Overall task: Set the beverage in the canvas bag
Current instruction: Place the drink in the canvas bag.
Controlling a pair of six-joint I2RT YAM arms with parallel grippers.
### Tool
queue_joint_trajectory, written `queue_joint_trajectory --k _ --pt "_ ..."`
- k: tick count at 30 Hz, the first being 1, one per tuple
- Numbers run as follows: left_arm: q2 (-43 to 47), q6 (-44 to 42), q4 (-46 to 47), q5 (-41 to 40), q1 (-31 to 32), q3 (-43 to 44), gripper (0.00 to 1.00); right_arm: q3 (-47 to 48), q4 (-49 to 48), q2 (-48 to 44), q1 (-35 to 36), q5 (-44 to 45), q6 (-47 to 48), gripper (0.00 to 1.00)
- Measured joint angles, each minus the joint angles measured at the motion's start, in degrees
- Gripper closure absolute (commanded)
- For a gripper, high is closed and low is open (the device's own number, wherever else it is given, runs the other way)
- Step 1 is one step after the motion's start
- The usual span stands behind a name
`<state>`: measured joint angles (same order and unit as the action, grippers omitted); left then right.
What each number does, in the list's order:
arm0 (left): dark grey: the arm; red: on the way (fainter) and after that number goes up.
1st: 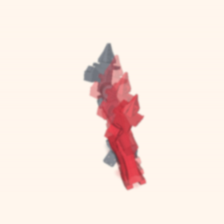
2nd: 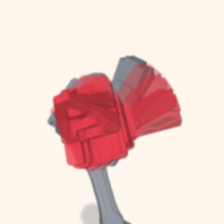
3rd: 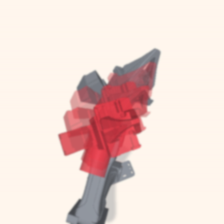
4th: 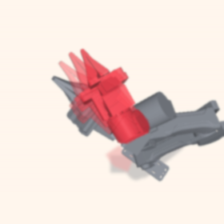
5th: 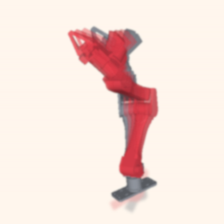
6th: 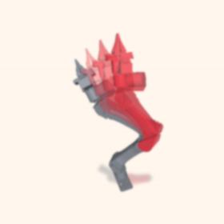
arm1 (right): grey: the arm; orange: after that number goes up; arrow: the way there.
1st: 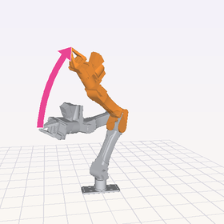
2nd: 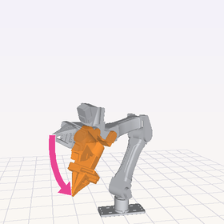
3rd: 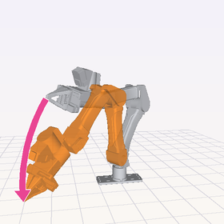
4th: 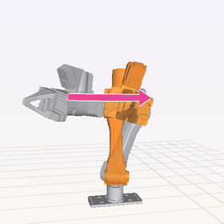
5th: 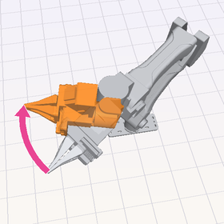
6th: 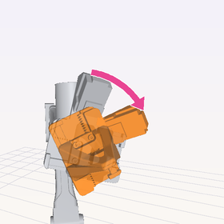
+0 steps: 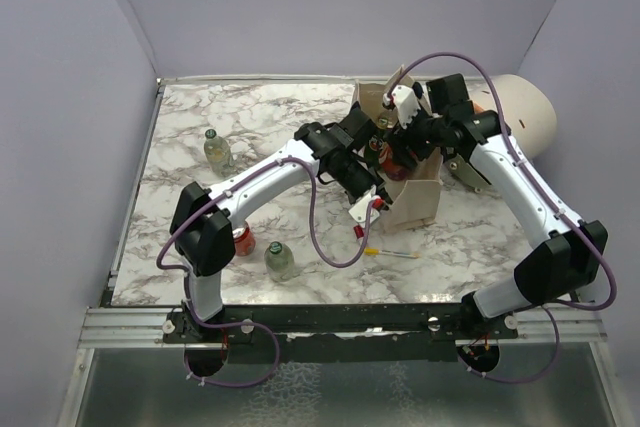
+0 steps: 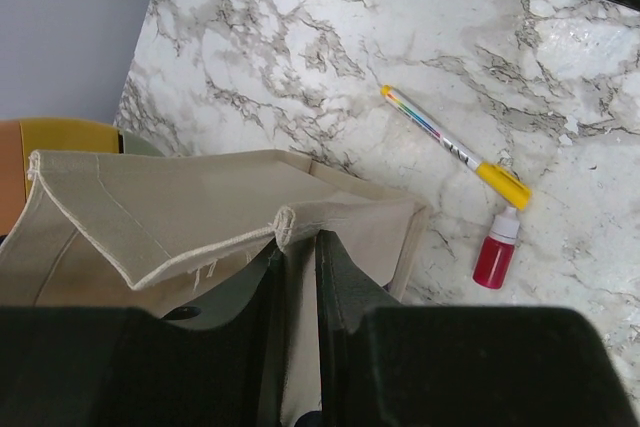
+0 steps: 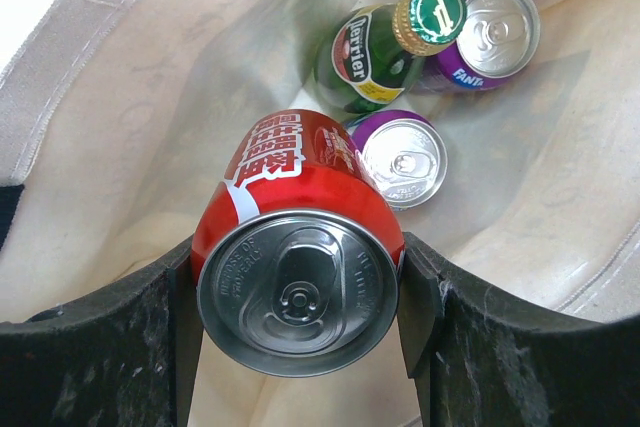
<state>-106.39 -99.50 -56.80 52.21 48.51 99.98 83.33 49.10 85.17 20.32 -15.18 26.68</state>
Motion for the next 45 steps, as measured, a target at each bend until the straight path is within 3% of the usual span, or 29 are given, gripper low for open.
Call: queue_joint_trajectory --k 21,31,45 --pt "1.81 4.85 5.20 -0.39 0.00 -2.40 0.83 -3.26 0.81 4.63 4.26 7.45 -6.03 0.93" --pt "2.16 7.37 7.08 -0.44 0.00 -2.95 1.00 -4.22 -0.24 6.91 5.51 8.50 -9.57 0.93" --pt "3.21 10.54 8.85 -1.05 -0.02 -3.80 1.00 -6.45 -4.42 9.25 5.62 9.05 -14.36 0.93"
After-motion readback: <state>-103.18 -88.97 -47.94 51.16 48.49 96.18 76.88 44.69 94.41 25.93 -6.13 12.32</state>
